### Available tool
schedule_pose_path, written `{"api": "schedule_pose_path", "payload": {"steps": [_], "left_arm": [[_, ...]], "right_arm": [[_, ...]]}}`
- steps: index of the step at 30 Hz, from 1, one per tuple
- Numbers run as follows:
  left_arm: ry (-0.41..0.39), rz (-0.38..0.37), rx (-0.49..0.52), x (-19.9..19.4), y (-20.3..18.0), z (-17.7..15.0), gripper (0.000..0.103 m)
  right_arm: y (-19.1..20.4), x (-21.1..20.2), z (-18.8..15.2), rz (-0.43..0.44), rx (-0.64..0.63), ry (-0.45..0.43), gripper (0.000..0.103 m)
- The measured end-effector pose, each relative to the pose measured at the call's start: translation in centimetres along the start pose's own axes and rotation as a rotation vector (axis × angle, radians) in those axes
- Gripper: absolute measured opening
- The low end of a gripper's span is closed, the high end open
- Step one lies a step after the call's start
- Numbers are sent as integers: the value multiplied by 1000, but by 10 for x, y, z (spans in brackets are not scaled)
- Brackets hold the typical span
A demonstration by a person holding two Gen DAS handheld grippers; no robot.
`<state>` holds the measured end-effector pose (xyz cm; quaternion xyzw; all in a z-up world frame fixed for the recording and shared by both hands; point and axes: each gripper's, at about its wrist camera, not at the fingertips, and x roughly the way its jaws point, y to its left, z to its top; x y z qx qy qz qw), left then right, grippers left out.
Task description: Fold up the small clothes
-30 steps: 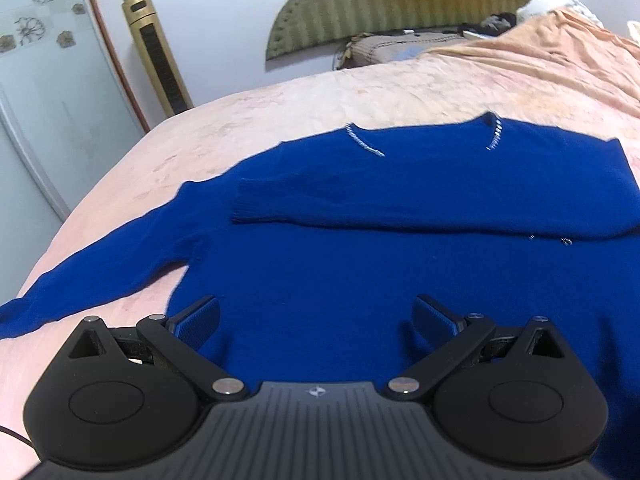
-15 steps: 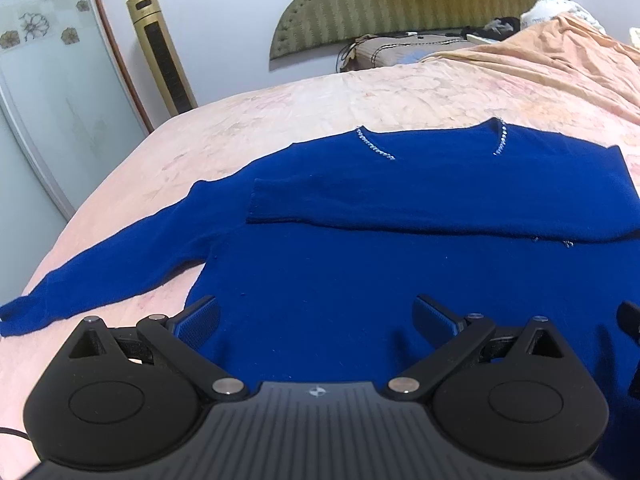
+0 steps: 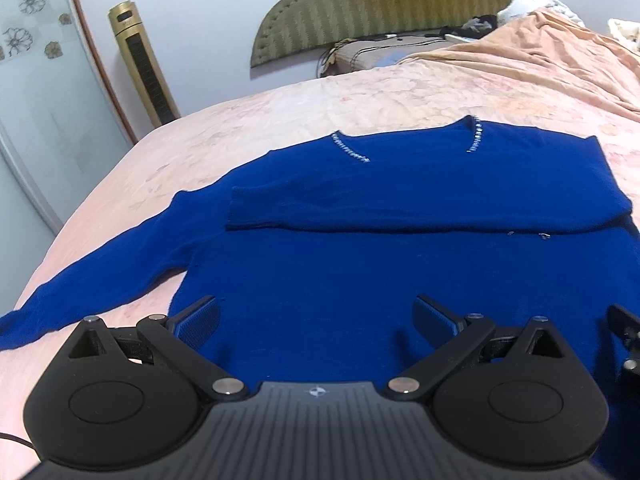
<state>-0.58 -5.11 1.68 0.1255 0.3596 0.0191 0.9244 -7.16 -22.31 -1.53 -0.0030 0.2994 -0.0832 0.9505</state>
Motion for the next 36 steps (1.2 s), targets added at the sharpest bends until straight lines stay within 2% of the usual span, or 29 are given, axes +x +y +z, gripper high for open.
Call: {"api": "schedule_pose_path", "payload": {"steps": [12,16,23,28,31,36], "left_arm": [[-5,7,44,2,-13,0,103],[-4,0,43,2,-15,-1,103],[-10,-4,54,1,-18,-1,103],[-1,-15,75,4,-25,-3,103],[1,-17,74,7,-27,-2,103],[7,-30,69,10,-29,-2,103]], "right_arm": [[-10,-2,-5,-3,-1,25,102],[-11,-6,-2,-4,-28,-13,102],[-42,14,20,-95,-12,-49,103],[-68,52,23,-120,8,28,103],[-80,65,20,-75,66,73,103],[-77,64,15,-85,73,48,102]]}}
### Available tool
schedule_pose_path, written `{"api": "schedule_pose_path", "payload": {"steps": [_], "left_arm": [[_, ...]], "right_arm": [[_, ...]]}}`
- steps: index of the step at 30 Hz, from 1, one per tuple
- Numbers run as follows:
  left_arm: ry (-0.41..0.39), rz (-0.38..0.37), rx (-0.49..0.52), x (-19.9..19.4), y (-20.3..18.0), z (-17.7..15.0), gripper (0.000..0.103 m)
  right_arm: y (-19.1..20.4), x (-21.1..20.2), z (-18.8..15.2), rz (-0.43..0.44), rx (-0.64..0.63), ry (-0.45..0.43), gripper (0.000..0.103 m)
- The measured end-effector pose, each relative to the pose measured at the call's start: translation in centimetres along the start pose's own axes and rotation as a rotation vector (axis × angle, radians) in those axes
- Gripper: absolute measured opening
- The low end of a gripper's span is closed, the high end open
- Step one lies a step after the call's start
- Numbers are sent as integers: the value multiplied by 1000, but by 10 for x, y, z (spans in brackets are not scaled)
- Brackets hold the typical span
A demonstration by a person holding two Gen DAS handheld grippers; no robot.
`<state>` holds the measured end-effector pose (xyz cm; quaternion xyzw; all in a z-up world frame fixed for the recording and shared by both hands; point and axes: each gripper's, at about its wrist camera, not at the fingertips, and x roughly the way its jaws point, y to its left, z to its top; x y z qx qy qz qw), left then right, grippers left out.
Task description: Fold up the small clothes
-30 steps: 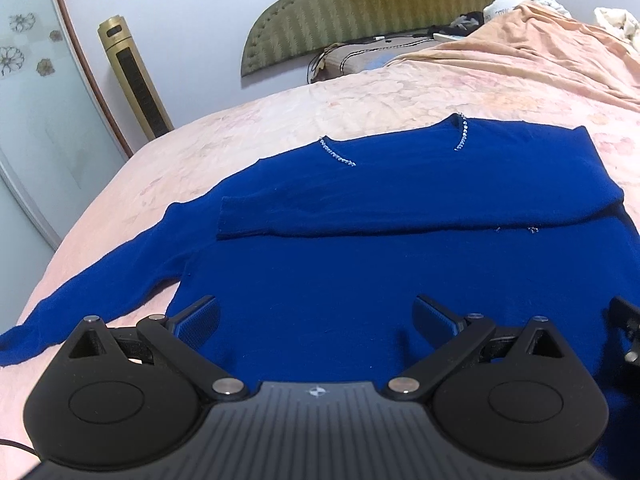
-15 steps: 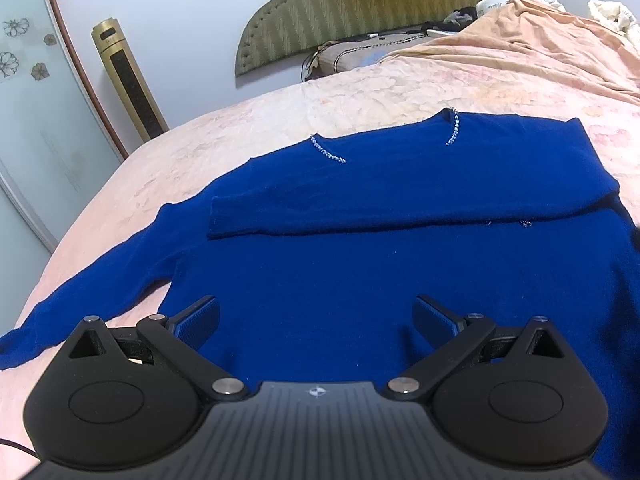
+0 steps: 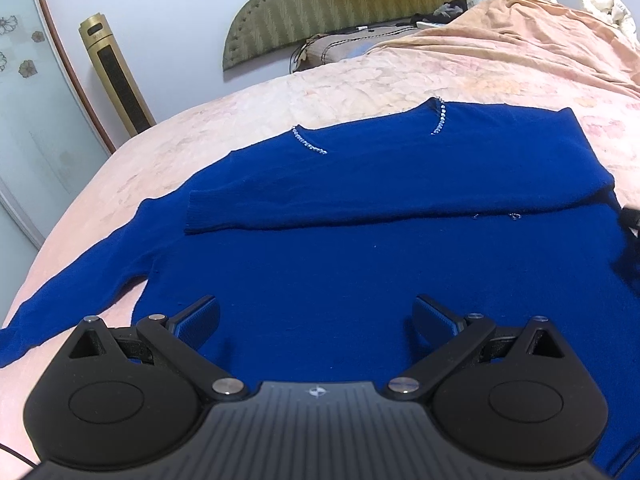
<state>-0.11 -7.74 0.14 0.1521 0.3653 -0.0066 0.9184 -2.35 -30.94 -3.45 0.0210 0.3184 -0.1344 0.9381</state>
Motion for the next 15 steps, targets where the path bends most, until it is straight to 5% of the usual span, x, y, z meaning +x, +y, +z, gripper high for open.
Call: {"api": "schedule_pose_path", "payload": {"steps": [5,15], "left_arm": [[-6,-3,12,2,-4,0,103],[-11,-14,44,7,-17,-2,103]], "right_arm": [[-25,1,0,-117,141,-1,103],[-33,12,-1,-108,174,43,103]]}}
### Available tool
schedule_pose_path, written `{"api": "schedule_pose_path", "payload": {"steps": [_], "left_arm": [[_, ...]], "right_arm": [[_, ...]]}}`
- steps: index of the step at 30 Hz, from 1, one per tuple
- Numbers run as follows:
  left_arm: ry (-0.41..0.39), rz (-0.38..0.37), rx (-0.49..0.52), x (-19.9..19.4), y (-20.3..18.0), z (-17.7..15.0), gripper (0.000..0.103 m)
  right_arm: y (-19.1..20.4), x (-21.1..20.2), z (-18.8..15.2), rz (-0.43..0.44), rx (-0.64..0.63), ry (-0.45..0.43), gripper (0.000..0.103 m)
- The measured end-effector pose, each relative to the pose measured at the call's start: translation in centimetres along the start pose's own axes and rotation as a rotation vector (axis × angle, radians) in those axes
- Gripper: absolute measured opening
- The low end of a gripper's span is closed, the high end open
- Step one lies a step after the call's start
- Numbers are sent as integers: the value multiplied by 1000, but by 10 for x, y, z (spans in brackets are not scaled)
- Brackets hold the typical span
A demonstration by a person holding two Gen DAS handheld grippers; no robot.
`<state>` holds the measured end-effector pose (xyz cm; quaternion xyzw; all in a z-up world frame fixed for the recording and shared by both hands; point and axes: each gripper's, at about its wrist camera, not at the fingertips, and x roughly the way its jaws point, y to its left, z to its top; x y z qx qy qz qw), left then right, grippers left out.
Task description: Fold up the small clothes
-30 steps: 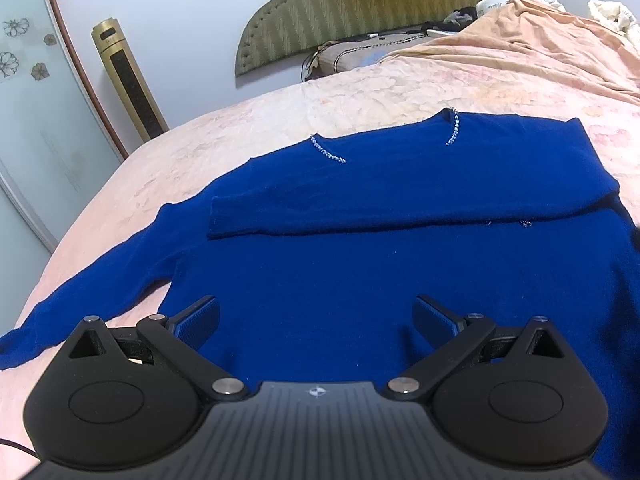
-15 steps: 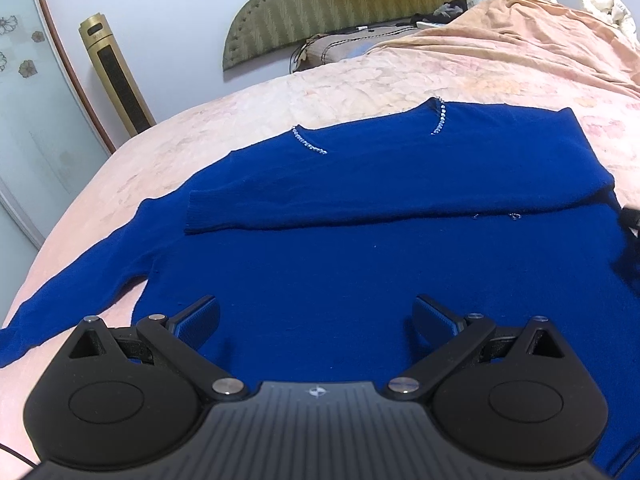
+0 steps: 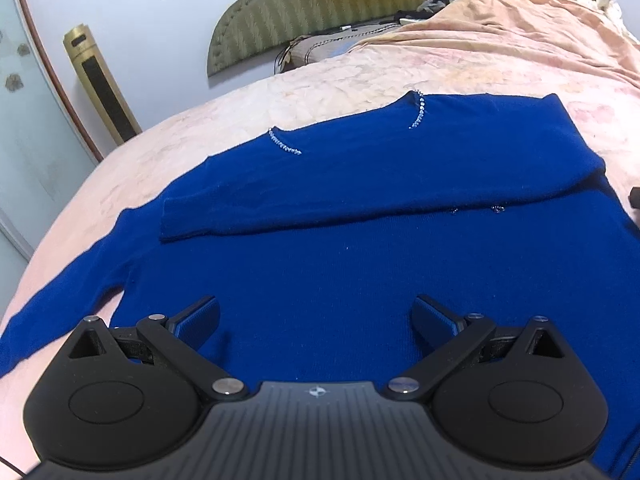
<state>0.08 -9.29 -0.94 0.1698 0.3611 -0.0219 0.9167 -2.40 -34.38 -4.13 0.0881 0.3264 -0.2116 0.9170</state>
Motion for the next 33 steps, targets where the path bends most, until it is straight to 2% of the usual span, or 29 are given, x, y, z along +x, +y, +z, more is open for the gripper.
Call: {"api": "schedule_pose_path", "payload": {"steps": [6,12,17,33], "left_arm": [[11,-11,-14,3,-1,0,103],[-44,-21,-17,-8,2,1,103],[-20,-43,-30,-7,6,-1,103],[-31,-9,-62,-18,28,-6,103]], "right_arm": [[1,0,1,-1,-1,0,103],[1,-1,0,0,0,0,103],[2,-1,0,0,0,0,103],[2,-1,0,0,1,0,103]]}}
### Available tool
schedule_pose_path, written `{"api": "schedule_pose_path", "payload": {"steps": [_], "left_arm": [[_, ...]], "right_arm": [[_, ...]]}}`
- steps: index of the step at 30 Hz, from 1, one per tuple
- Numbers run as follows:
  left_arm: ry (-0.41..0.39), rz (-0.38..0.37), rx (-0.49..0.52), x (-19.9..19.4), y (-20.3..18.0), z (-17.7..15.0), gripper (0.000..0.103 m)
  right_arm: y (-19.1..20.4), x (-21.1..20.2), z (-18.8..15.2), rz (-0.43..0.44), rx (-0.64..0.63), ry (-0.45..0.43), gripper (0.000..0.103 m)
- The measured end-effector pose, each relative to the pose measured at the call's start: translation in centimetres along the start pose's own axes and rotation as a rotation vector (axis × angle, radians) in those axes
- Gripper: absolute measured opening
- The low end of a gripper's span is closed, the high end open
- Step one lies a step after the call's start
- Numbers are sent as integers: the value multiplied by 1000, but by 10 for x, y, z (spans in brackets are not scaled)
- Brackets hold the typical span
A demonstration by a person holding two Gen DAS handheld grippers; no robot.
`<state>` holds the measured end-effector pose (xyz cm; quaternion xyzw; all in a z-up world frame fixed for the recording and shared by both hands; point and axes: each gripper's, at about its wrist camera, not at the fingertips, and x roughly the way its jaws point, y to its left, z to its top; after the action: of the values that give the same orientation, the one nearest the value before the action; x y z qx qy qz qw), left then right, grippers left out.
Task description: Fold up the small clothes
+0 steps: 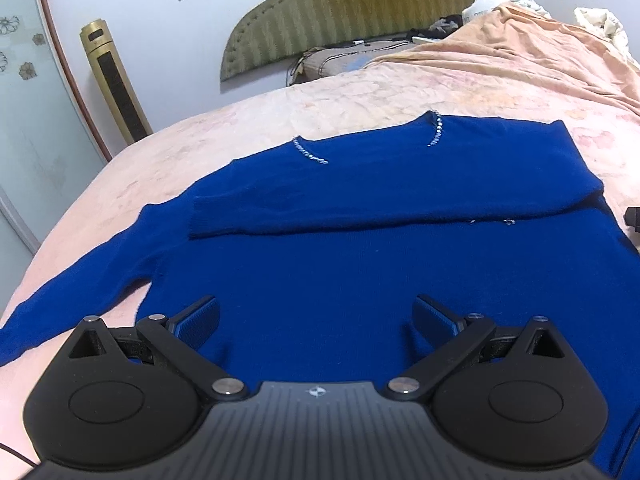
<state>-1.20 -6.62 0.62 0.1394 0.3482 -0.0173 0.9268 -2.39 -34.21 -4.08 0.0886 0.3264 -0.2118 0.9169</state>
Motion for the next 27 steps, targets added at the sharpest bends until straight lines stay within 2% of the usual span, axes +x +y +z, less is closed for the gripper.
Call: {"api": "schedule_pose_path", "payload": {"steps": [27], "left_arm": [[33,-4,-29,3,14,-2,103]], "right_arm": [[-1,0,0,0,1,0,103]]}}
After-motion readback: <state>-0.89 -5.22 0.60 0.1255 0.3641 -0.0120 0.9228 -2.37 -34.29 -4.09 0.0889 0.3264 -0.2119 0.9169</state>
